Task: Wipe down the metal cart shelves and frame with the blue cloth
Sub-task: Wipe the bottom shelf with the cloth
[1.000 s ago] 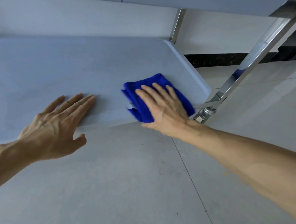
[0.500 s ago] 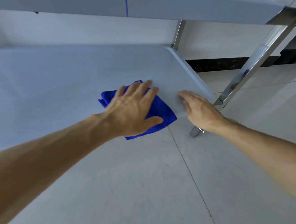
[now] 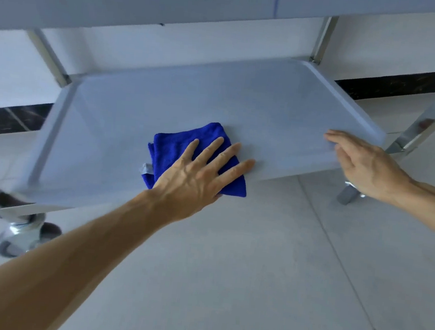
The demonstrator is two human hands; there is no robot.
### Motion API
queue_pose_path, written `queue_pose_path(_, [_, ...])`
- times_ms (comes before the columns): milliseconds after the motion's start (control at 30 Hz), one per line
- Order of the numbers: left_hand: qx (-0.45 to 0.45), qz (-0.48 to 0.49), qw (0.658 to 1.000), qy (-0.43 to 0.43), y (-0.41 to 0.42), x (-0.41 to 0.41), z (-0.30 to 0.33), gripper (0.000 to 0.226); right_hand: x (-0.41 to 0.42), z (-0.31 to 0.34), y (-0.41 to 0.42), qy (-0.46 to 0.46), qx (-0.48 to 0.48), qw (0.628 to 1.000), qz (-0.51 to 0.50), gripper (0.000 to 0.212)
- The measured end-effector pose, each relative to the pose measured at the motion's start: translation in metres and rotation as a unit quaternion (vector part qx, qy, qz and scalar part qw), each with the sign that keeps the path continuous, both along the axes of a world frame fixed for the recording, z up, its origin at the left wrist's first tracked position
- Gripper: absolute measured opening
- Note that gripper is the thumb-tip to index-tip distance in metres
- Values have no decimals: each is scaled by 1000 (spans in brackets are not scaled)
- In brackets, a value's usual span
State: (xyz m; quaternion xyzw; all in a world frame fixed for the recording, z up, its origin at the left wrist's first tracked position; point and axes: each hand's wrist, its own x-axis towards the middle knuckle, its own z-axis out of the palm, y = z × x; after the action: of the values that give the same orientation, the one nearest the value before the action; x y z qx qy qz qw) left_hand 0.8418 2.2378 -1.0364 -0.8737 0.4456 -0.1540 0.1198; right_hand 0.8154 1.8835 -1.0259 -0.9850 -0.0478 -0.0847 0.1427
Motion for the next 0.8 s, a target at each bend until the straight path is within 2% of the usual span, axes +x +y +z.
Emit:
queue_pose_path(167, [5,43,999,20,91,-10,6,87,2,-5,-6,1,-35,999,8,35])
queue_pose_path(300, [3,98,994,45,156,-20,9,86,5,-10,-11,10,-34,999,-8,54])
queue_pose_path(400, [13,138,989,47,191,-27,12,78,2,-9,-8,26,-10,999,-29,56])
queue_pose_path(533, [13,183,981,57,209,-31,12,86,0,-9,-6,36,19,998,-43,54])
queue_pose_path(700, [8,167,982,87,209,-32,15,70,5,-10,-6,-12,-4,999,-32,56])
queue_pose_path(800, [-49,147,982,110,204,-36,16,59,8,1,8,-27,-11,998,-52,40])
